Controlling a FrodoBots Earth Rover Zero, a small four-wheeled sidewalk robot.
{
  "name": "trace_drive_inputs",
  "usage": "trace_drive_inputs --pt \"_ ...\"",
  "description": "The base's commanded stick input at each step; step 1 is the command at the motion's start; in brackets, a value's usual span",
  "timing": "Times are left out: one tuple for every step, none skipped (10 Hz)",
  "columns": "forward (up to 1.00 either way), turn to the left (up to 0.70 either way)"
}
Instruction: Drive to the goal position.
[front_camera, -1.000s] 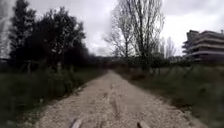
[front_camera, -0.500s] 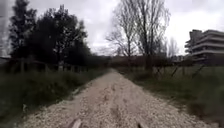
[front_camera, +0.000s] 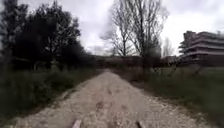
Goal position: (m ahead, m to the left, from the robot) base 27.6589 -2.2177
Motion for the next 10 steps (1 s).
trace_drive_inputs --pt "0.7 0.0" --pt "0.7 0.0" --pt "0.7 0.0" --pt "0.7 0.0" --pt "0.7 0.0" --pt "0.7 0.0" --pt "0.7 0.0" --pt "0.7 0.0" --pt "0.7 0.0" --pt "0.7 0.0"
